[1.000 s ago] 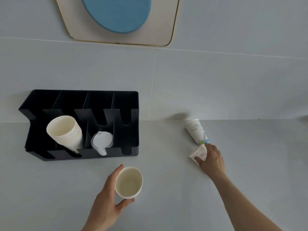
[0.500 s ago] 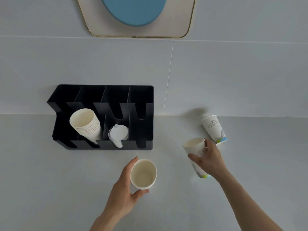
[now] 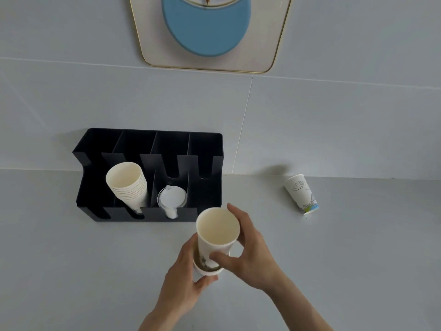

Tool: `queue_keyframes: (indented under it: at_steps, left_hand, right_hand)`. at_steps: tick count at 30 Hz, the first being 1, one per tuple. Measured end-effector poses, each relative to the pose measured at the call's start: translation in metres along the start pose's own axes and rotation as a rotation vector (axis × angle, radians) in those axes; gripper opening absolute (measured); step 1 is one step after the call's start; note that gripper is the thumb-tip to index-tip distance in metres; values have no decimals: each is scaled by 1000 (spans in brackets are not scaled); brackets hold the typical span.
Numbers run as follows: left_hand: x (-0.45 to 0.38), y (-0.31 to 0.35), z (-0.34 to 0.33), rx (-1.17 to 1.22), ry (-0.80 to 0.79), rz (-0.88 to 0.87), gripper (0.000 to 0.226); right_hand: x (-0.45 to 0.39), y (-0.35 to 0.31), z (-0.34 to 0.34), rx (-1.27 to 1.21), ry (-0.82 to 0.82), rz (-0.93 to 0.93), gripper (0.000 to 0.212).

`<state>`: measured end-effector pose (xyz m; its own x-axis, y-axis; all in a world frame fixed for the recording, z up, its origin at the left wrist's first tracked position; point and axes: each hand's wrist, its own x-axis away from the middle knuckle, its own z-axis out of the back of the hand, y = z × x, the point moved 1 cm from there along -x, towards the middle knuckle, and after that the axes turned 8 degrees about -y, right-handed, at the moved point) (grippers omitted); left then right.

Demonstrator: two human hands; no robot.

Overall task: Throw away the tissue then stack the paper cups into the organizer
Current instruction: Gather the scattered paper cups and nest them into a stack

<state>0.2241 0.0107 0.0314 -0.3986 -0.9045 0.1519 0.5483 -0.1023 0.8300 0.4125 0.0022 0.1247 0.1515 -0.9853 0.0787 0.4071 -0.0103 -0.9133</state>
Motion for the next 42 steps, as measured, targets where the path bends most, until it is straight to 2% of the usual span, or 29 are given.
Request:
queue_keyframes:
  at_steps: [5, 10, 22, 24, 27, 31, 36, 40, 42]
  left_hand:
    - [-1, 1, 1, -10, 3, -14, 99]
    - [-2, 0, 1, 30, 5, -4, 109]
    - [-3, 3, 1, 35, 7, -25, 109]
    - [-6, 5, -2, 53, 2, -26, 109]
    - [-13, 9, -8, 72, 7, -9, 108]
    - [-22, 17, -18, 76, 16, 4, 108]
    - [-31, 26, -30, 60, 41, 25, 107]
    - [-34, 32, -35, 42, 58, 53, 107]
    - [-34, 33, -35, 23, 64, 62, 106]
  right_hand:
    - [9, 21, -14, 223, -55, -10, 103]
    - [9, 34, -16, 347, -113, -1, 89]
    - [-2, 39, -2, 414, -167, -43, 85]
    - [-5, 48, 17, 311, -80, -82, 80]
    - [-15, 81, 59, 203, 189, -160, 60]
    - [-33, 128, 132, 346, 452, -391, 50]
    - [-62, 170, 204, 548, 399, -627, 61]
    - [-87, 196, 225, 493, 343, -711, 68]
    - [-97, 206, 225, 455, 322, -732, 61]
